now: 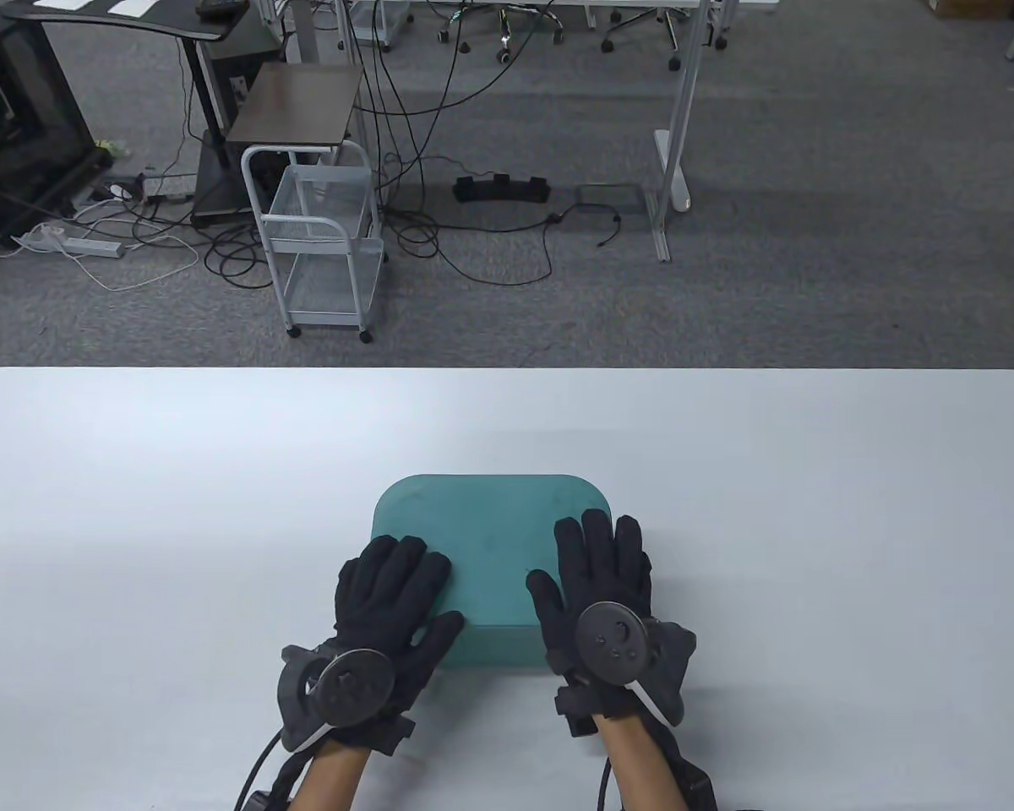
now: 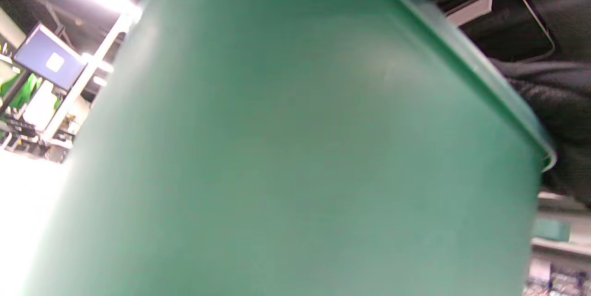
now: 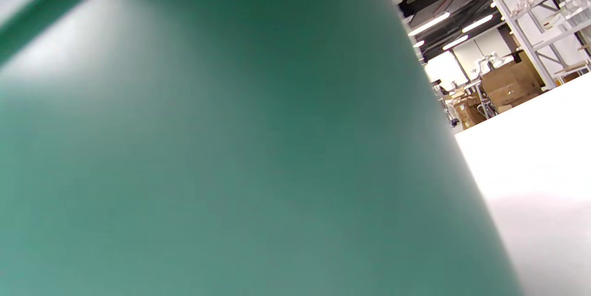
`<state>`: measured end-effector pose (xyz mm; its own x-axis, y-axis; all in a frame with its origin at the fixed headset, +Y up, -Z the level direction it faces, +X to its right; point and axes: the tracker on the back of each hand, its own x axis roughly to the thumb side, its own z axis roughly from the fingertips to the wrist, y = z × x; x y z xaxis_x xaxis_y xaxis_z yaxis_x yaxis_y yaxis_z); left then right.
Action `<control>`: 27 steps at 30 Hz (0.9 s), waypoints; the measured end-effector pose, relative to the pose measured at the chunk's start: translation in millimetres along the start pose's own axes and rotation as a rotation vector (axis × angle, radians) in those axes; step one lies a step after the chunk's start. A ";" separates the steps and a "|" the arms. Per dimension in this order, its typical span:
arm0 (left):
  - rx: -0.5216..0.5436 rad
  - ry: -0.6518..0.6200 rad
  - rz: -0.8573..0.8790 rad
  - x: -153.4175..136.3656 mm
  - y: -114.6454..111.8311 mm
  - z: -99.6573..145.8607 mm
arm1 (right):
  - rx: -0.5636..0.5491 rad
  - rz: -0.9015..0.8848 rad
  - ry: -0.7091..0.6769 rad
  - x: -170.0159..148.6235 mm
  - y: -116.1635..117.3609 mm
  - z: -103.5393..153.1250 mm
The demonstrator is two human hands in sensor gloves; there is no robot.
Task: Cover the plastic storage box
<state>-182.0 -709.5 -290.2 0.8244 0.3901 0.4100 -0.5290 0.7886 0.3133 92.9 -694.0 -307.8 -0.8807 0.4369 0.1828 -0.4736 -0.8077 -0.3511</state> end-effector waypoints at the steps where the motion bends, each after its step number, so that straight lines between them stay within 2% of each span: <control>1: 0.019 0.020 0.024 -4.0 3.4 1.8 | -0.027 -0.020 0.006 -1.7 -3.7 0.2; 4: 0.095 0.028 0.069 -12.4 22.3 4.0 | -0.065 -0.074 0.060 -12.0 -16.8 -0.7; 7: 0.170 0.057 0.039 -22.2 40.1 7.5 | -0.084 -0.121 0.136 -28.1 -27.9 -0.2; 9: 0.167 0.102 0.026 -33.8 43.5 10.1 | -0.080 -0.134 0.197 -41.3 -31.4 1.4; 13: 0.097 0.232 0.025 -63.8 36.4 18.5 | -0.070 -0.129 0.337 -73.1 -29.2 11.5; 15: 0.073 0.272 0.055 -72.2 33.3 21.8 | -0.040 -0.120 0.393 -86.3 -26.2 16.7; 18: 0.094 0.290 0.120 -73.6 33.3 22.6 | -0.002 -0.138 0.462 -99.8 -22.3 20.8; 27: 0.095 0.274 0.093 -70.9 33.5 21.9 | 0.025 -0.127 0.449 -96.4 -15.8 18.9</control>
<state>-262.6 -721.2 -290.0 0.7882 0.5826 0.1983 -0.6107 0.7003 0.3697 185.2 -730.8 -302.5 -0.7288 0.6565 -0.1946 -0.5822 -0.7437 -0.3285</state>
